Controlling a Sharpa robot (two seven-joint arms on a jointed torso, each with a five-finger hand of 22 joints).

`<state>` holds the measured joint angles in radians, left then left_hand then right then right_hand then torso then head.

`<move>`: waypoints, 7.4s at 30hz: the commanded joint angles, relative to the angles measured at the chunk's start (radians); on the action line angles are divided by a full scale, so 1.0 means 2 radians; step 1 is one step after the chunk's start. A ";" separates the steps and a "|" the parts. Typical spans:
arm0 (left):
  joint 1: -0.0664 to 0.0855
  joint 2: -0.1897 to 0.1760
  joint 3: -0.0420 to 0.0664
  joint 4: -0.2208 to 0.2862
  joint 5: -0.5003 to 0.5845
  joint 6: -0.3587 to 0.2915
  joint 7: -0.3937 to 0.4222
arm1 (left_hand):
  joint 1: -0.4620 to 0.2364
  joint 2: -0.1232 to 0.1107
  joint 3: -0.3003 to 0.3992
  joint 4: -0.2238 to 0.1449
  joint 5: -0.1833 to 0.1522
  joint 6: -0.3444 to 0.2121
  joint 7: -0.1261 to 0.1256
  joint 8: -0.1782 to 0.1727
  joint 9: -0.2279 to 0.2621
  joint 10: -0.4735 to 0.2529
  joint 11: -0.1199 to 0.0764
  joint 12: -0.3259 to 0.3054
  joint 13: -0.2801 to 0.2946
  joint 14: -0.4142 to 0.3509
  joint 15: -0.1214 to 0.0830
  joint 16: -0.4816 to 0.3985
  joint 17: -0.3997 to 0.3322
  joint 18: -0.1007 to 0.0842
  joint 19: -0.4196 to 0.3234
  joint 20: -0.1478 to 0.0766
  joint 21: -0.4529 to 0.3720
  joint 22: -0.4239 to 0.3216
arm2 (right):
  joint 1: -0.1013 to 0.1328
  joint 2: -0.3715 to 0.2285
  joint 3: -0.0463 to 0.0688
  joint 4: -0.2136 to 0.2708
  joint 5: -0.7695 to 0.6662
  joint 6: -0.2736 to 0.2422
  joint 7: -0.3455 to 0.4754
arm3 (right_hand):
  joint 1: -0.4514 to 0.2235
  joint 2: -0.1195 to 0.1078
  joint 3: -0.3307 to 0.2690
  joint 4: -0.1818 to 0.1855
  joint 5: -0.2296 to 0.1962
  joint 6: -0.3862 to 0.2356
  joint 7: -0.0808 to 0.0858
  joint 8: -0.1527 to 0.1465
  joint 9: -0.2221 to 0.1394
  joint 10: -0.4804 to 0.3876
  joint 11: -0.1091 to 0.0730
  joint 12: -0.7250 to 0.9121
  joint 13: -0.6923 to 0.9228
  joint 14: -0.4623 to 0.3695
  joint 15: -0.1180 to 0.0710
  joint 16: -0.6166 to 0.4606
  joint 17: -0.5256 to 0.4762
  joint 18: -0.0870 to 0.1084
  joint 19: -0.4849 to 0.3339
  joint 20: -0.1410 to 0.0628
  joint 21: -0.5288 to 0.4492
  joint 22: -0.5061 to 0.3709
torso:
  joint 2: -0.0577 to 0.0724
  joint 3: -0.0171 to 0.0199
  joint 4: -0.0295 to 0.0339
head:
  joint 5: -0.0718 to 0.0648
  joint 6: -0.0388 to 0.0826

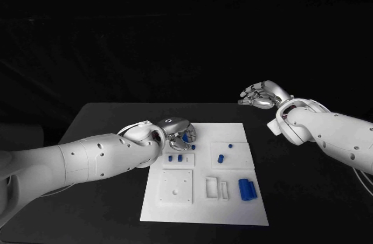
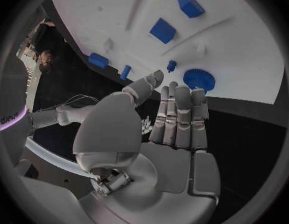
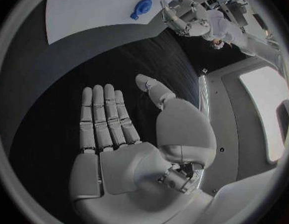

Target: Assemble the parts on the task board

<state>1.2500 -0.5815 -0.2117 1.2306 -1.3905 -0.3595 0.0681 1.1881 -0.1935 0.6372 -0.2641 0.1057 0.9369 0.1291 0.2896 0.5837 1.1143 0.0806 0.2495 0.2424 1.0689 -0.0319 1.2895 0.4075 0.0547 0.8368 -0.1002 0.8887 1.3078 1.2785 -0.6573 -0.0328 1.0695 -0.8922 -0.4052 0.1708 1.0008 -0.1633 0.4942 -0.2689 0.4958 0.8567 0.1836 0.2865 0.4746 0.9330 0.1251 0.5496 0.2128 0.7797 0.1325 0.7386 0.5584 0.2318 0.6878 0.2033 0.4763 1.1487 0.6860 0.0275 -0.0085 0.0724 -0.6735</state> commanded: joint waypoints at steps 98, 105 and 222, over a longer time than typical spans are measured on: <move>-0.029 0.051 -0.002 -0.069 -0.067 0.015 -0.015 | 0.047 0.053 0.032 -0.009 -0.004 0.034 -0.007 0.001 -0.031 0.087 -0.020 -0.027 -0.030 0.076 -0.021 0.024 -0.002 0.024 0.072 -0.030 0.020 0.002 | 0.000 0.003 0.000 0.007 0.000 0.006 0.006 | -0.002 0.005 -0.002 0.002 0.003 -0.002 0.001 0.001 -0.001 0.000 0.001 0.005 -0.004 -0.005 -0.001 0.006 -0.005 0.010 0.001 0.006 -0.005 0.003 | -0.001 0.0005 0.0002 | -0.006 -0.004; -0.029 0.052 -0.002 -0.070 -0.069 0.020 -0.014 | 0.049 0.044 0.044 -0.009 -0.006 0.030 -0.005 -0.002 -0.034 0.086 -0.019 -0.031 -0.032 0.078 -0.019 0.021 -0.002 0.022 0.075 -0.032 0.019 0.002 | 0.000 0.002 0.000 0.008 0.000 0.006 0.006 | -0.002 0.005 -0.002 0.002 0.003 -0.002 0.001 0.001 -0.001 0.000 0.001 0.005 -0.004 -0.005 -0.001 0.006 -0.006 0.010 0.001 0.006 -0.005 0.003 | -0.001 0.0005 0.0007 | -0.006 -0.005; -0.031 -0.035 0.035 -0.005 -0.018 0.003 -0.004 | 0.033 0.036 0.038 -0.004 -0.016 0.042 -0.010 0.004 -0.033 0.108 -0.026 -0.042 -0.017 0.086 -0.026 0.020 0.003 0.019 0.082 -0.039 0.019 0.005 | 0.000 0.000 0.000 0.009 0.000 0.006 0.006 | -0.001 0.005 -0.002 0.001 0.003 -0.002 0.001 0.001 -0.002 0.000 0.001 0.007 -0.008 -0.006 -0.001 0.010 -0.011 0.011 0.001 0.006 -0.008 0.006 | -0.001 0.0005 0.0005 | 0.004 -0.003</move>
<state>1.1899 -0.6527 -0.1420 1.2165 -1.4367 -0.3652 0.0521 1.2550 -0.1308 0.7120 -0.2785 0.0726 1.0182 0.1082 0.2934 0.5168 1.2536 0.0179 0.1618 0.1721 1.2331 -0.0819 1.3321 0.4126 0.0571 0.9972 -0.1491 0.9253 1.3081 1.2784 -0.6571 -0.0327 1.0873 -0.8904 -0.4040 0.1729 0.9967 -0.1593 0.4942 -0.2689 0.4958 0.8587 0.1818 0.2865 0.4712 0.9330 0.1251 0.5574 0.1991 0.7747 0.1306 0.7542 0.5378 0.2395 0.6893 0.2089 0.4645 1.1596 0.6840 0.0287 -0.0075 0.0807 -0.6784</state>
